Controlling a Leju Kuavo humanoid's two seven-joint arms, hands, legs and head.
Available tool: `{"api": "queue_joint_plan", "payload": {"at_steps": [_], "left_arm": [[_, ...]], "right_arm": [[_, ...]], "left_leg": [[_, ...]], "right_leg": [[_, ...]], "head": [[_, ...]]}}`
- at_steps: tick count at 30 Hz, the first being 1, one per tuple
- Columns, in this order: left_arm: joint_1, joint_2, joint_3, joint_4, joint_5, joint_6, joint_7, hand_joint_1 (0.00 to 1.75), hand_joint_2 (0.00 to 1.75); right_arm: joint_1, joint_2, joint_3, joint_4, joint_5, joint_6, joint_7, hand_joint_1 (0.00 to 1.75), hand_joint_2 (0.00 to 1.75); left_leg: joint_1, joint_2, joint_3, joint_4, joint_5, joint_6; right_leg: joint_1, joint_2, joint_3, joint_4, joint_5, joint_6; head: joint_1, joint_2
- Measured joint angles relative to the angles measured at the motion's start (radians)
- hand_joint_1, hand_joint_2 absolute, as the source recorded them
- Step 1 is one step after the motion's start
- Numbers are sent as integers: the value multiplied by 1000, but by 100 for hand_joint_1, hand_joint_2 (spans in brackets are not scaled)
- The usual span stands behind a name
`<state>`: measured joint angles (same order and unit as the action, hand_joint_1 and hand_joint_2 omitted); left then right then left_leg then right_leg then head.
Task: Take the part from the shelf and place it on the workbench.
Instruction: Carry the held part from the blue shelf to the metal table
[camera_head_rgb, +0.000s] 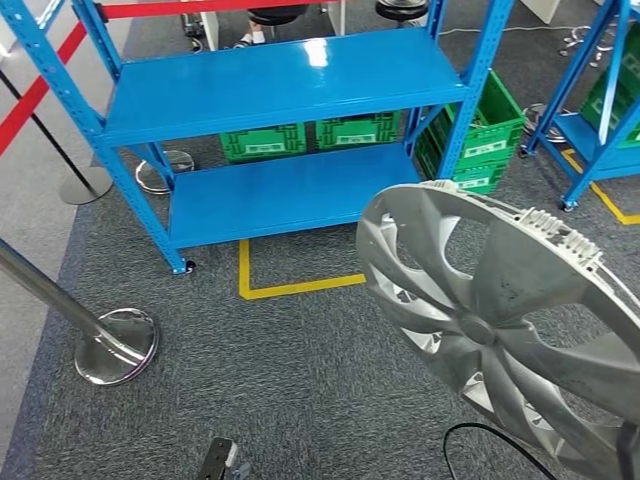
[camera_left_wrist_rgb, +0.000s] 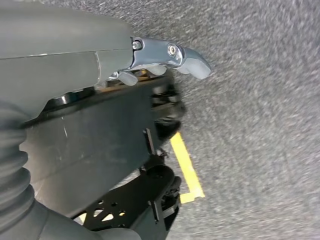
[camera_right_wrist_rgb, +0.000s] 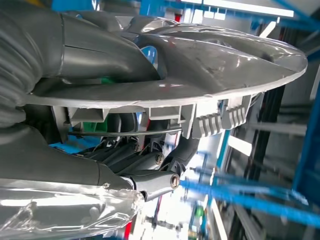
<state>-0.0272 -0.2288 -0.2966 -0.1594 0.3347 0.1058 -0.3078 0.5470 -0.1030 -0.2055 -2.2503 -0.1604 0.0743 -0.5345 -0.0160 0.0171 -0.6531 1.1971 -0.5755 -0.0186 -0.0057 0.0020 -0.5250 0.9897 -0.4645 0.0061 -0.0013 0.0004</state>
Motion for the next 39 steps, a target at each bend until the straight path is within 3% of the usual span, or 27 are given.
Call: {"api": "queue_joint_plan", "payload": {"at_steps": [1,2,4,6,7,8,10,12,14,15,16,17,18,20,22,23,25,26,28,30,31,32,33,34,36,38,39], "left_arm": [[0,1,-1,0,0,0,0,0,175],[0,1,-2,0,-1,0,0,0,175],[-1,1,-2,0,-1,0,0,0,175],[-2,1,-3,0,-2,0,0,0,175],[-2,1,-3,0,-2,0,0,0,175],[-2,1,-4,0,-3,0,0,0,175],[-2,-1,-5,0,-5,2,1,0,175],[-2,-2,-8,0,-7,4,1,0,175],[-1,-2,-10,0,-8,4,2,0,175],[0,-2,-11,0,-8,5,2,0,175],[1,-1,-11,0,-8,5,2,0,175],[2,0,-11,0,-7,6,2,0,175],[2,1,-12,0,-8,6,2,0,175],[2,1,-13,0,-9,6,3,0,175],[2,2,-14,0,-9,7,2,0,175],[2,2,-16,0,-9,7,0,0,175],[0,2,-18,0,-8,8,-5,0,175],[0,2,-18,0,-6,9,-7,0,175],[0,2,-19,0,-4,11,-8,0,175],[1,3,-19,0,-2,11,-8,0,175],[1,3,-19,0,-1,11,-8,0,175],[1,3,-19,0,-1,11,-8,0,175],[1,3,-19,0,-1,11,-8,0,175],[1,3,-19,0,-1,11,-8,0,175],[0,3,-19,0,-1,11,-8,0,175],[-1,2,-19,0,-1,6,-8,0,175],[-1,2,-19,0,-1,3,-8,0,175]], "right_arm": [[1,10,-10,-4,6,2,-1,175,175],[3,20,-19,-7,12,3,-1,175,175],[6,38,-38,-14,20,7,-2,175,175],[9,54,-56,-21,20,19,-2,175,175],[10,62,-64,-25,17,31,-2,175,175],[11,69,-73,-28,13,42,-2,175,175],[16,82,-91,-34,8,60,-2,175,175],[21,92,-106,-39,6,67,-2,175,175],[21,99,-115,-41,5,74,-2,175,175],[19,103,-120,-42,3,80,-2,175,175],[18,108,-125,-42,1,87,-2,175,175],[18,113,-131,-42,-1,94,-2,175,175],[19,118,-138,-42,-2,101,-2,175,175],[18,127,-150,-42,-4,113,-2,175,175],[15,136,-163,-44,-5,123,-2,175,175],[14,141,-169,-45,-6,128,-2,175,175],[13,153,-184,-45,-7,142,-2,175,175],[12,159,-192,-46,-8,150,-2,175,175],[6,170,-208,-47,-10,160,-1,175,175],[-2,176,-218,-47,-11,165,0,175,175],[-4,179,-222,-47,-11,165,1,175,175],[-5,181,-225,-47,-12,166,1,175,175],[-5,183,-228,-47,-12,166,1,175,175],[-6,186,-231,-47,-12,166,2,175,175],[-7,189,-236,-47,-12,168,2,175,175],[-13,191,-243,-47,-15,173,3,175,175],[-16,193,-250,-47,-18,177,4,175,175]], "left_leg": [[1,-5,-14,47,-17,0],[1,-7,-12,62,-14,2],[1,-21,44,-19,41,10],[3,-71,125,-157,91,20],[5,-93,151,-204,100,24],[6,-106,162,-228,101,26],[8,-87,159,-238,101,31],[13,-61,154,-242,107,41],[13,-31,149,-243,112,48],[11,-15,146,-243,114,49],[11,1,144,-242,115,49],[10,16,142,-241,116,49],[10,30,140,-240,117,48],[9,55,140,-235,115,44],[4,73,140,-229,113,35],[2,81,139,-227,114,30],[1,94,139,-226,115,19],[2,88,137,-222,109,13],[6,46,112,-166,63,1],[8,2,55,-36,-11,-4],[9,-5,27,24,-34,-4],[9,-8,13,56,-38,-3],[9,-10,17,50,-20,-2],[10,-16,38,8,13,0],[15,-56,103,-124,81,4],[20,-94,139,-207,101,7],[20,-97,141,-216,98,10]], "right_leg": [[0,16,-11,0,8,-1],[1,32,-19,1,15,0],[1,61,-31,1,26,3],[1,87,-42,2,35,10],[1,99,-48,4,40,15],[0,111,-54,6,45,21],[-1,131,-68,8,55,33],[2,100,-90,41,32,44],[3,37,-139,153,-38,55],[1,18,-167,224,-74,61],[-1,9,-184,278,-97,65],[-3,5,-186,299,-101,67],[-4,2,-165,277,-86,69],[-5,-27,-76,138,-35,69],[-2,-53,-11,27,-4,58],[0,-56,-4,10,-3,50],[2,-36,-14,12,3,33],[0,-27,-17,11,6,26],[-5,-9,-24,8,16,12],[-6,12,-35,9,25,5],[-6,24,-41,9,29,5],[-6,37,-45,10,32,6],[-6,50,-48,10,34,8],[-6,64,-49,10,36,10],[-6,91,-52,12,40,17],[-5,114,-63,16,47,27],[-6,125,-69,17,51,34]], "head": [[0,0],[0,0],[0,0],[0,0],[0,0],[0,0],[0,0],[5,0],[12,0],[14,0],[14,0],[14,0],[14,0],[14,0],[13,0],[12,0],[12,0],[12,0],[9,0],[7,0],[7,0],[7,0],[7,0],[7,0],[7,0],[8,0],[8,0]]}}
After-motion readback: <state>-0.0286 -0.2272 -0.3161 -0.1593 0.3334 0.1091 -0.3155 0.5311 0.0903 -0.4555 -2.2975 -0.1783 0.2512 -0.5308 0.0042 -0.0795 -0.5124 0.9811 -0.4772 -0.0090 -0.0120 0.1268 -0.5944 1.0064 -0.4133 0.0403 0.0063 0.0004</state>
